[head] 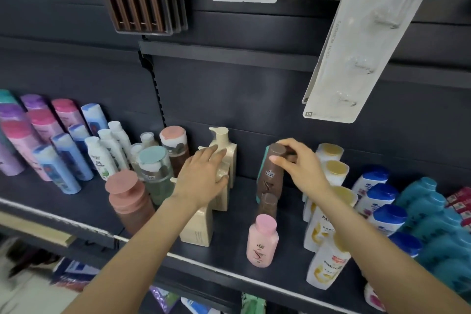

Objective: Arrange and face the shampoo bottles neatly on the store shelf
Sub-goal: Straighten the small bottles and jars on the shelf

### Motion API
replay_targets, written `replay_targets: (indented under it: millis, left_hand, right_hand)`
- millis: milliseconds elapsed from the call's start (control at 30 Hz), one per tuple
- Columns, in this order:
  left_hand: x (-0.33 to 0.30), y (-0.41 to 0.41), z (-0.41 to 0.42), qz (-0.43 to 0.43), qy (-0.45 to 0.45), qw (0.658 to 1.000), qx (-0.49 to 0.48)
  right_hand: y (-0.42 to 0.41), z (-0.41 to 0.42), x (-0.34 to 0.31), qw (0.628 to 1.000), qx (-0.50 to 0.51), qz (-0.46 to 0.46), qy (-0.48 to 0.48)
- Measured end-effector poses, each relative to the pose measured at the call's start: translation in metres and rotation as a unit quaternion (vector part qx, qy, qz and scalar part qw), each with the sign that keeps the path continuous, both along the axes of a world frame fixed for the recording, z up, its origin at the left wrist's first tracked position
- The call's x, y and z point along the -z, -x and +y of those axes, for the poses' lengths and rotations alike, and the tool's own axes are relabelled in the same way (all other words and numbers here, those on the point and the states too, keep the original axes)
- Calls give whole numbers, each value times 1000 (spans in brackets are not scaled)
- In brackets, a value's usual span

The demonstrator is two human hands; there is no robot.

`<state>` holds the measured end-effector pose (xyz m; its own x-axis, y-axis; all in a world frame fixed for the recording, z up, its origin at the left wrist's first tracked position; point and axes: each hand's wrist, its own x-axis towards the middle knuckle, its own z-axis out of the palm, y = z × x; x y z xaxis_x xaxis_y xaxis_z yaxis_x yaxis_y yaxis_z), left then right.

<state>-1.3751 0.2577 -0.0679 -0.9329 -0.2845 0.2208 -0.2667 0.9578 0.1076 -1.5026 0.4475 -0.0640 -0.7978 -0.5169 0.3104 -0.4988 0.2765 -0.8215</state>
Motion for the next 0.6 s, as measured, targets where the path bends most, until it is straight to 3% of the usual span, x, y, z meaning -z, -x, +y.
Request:
replay_targets:
  millis: [267,600]
  left_hand:
    - [9,0,-22,-68,-5,997,32]
    - [10,-1,-31,-52,-28,996,63]
  right_hand:
    - [4,-6,34,989,36,-17,-144]
    - [-2,-9,52,978,67,-70,-184]
